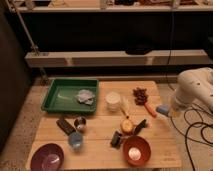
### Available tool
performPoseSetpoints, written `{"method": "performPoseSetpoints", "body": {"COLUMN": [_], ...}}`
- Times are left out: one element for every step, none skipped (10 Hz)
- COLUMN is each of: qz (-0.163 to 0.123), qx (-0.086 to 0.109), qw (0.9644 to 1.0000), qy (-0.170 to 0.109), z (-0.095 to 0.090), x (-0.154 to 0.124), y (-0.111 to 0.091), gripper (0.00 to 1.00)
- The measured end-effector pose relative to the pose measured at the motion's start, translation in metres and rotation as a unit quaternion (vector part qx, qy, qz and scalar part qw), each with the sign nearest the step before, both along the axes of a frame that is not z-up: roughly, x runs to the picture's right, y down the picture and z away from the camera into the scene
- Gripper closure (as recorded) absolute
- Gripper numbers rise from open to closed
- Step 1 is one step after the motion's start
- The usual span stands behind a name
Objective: Place sponge in table surface
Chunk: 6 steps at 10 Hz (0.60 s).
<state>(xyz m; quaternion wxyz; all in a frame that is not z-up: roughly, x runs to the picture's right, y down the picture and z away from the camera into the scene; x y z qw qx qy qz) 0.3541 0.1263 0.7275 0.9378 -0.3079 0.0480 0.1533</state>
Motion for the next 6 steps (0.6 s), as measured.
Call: {"method": "performPoseSetpoints", "body": {"qz": [0.000,-0.004,-0.006,-0.009,-0.010,-0.012], "qx": [-0.006,-0.014,-0.019,-0.023,-0.026,-0.029], "qw": [1.0000,0.9999,0.9998,0.9997,0.9996,0.9995], "qy": [0.000,-0.005,-0.007,-0.008,-0.007,-0.004], "z": [-0.004,-0.006,-0.006,-0.007,-0.009,-0.014], "x": [0.000,-0.004,-0.007,-0.009,-0.011,-0.011], "y": [0.006,0.015,0.021,0.025,0.029,0.033], "gripper": [1.00,1.00,1.00,1.00,1.00,1.00]}}
